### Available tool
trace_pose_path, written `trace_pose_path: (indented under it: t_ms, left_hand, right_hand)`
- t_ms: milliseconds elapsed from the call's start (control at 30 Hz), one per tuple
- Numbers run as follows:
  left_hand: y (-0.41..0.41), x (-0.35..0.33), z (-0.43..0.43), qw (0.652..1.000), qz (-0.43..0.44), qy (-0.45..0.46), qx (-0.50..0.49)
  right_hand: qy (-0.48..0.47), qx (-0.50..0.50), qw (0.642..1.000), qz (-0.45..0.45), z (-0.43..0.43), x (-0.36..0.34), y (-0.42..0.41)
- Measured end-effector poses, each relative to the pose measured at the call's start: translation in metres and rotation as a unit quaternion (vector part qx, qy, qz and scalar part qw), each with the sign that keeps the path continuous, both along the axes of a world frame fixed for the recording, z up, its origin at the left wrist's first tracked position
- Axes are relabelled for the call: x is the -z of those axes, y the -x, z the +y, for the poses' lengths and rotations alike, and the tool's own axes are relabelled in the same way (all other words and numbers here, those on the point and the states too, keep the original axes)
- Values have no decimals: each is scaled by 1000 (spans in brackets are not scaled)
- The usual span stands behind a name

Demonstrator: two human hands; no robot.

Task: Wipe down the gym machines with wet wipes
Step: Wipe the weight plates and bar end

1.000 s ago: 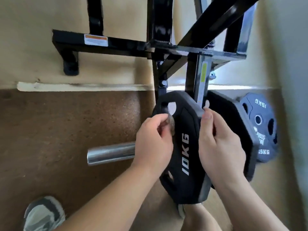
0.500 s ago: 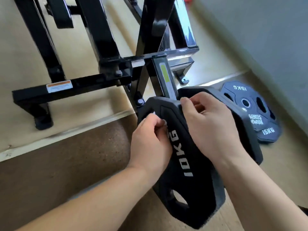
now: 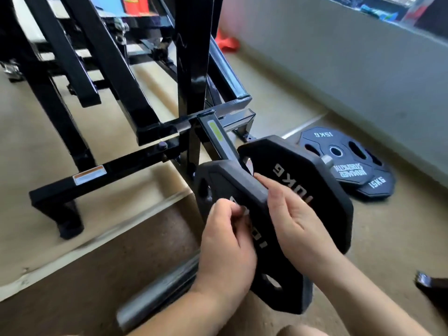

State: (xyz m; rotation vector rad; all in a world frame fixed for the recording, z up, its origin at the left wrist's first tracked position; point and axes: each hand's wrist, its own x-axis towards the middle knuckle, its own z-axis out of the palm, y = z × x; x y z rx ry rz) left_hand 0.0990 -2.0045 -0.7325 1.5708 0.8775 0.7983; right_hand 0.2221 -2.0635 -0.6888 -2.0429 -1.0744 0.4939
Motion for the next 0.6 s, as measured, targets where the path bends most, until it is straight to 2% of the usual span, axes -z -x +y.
trace_pose_path:
  t_ms: [100,167,233,400,533,600]
  left_hand:
    - [-7,6,24,998,36,-48,-19]
    - [-16,9,42,997,38,-14,-67]
    - [-20,12,51,995,32,2,-97]
    - [-11,-1,9,996,16,-64,-57]
    - [1,-1,-11,996,-7,-91,7]
    - [1,4,3,996,-7,-94,8]
  right_hand:
    - [-47,56,996,-50,-5,8,-4]
    - [-31,87,993,-79,-4,2,-9]
    - [8,70,994,-84,-1,-3,-11]
    - [44,38,998,-31,18,-7,-1]
    - [71,44,994,-67,37,-14,2]
    - [24,90,992,-82,49,-17,-3]
